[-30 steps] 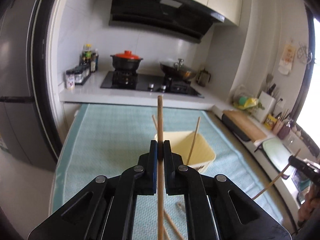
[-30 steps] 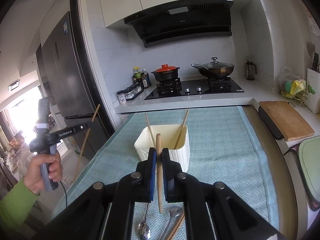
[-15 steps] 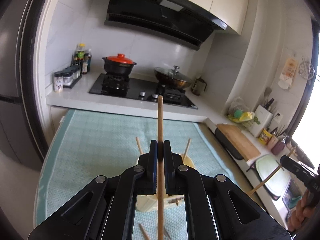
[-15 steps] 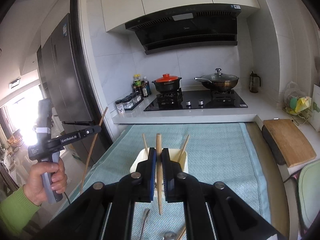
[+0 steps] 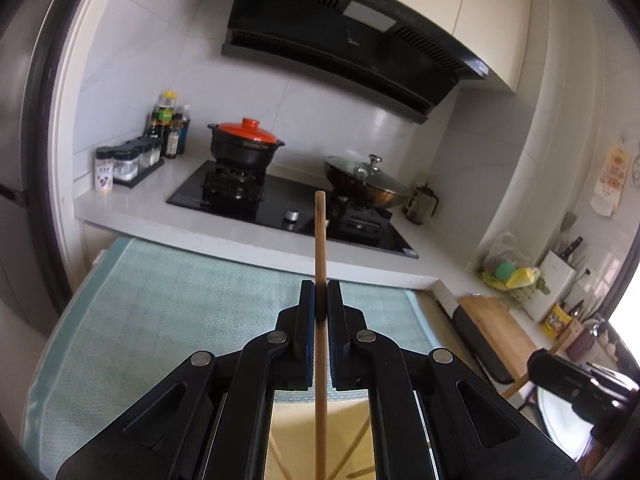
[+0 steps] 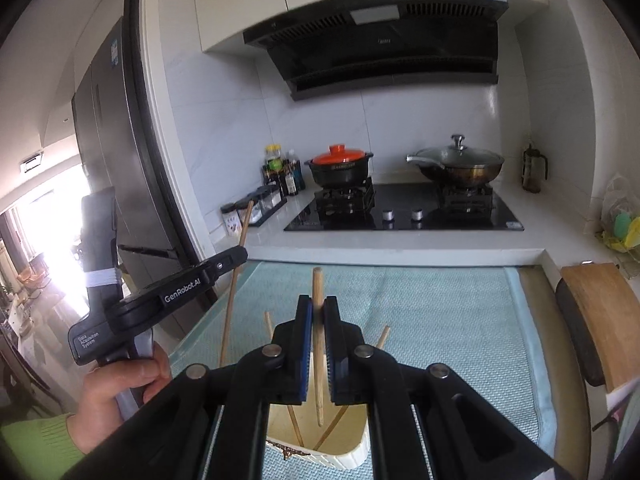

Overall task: Organize utensils
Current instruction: 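Lift the left tool's chopstick over the holder while the right tool keeps holding its chopstick there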

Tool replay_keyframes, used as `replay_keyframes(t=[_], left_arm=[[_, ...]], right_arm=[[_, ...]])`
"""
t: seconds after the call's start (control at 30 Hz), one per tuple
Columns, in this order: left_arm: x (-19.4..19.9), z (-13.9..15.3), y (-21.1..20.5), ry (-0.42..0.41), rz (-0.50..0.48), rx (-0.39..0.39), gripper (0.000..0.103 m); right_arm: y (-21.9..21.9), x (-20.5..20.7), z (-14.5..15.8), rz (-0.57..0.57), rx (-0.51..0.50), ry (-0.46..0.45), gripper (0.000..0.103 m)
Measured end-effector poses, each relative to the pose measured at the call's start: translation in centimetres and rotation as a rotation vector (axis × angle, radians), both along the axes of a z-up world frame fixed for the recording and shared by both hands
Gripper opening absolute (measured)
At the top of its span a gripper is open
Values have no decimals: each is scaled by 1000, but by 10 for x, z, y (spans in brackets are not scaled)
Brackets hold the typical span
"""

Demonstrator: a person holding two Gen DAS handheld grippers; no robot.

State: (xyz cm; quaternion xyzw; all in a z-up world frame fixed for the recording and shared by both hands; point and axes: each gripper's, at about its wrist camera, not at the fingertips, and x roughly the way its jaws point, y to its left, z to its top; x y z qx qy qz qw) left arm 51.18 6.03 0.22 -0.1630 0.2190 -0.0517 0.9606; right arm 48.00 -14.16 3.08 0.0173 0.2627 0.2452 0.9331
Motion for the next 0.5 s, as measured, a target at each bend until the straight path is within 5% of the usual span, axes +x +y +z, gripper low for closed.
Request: replay_keyframes(t=[0.33, 0.37, 0.43, 0.5], left_arm=[[32, -53, -4, 100, 63, 14, 7], [33, -55, -4, 113, 62, 14, 11], [32, -58, -5, 138, 72, 18, 44], [23, -53, -2, 124, 85, 18, 60]], right_arm=[[15, 59, -67, 41, -23, 205, 8], [16, 61, -69, 39, -17, 211, 9], [16, 66, -70, 30, -15, 219, 9], [14, 65, -65, 22, -3, 210, 9]])
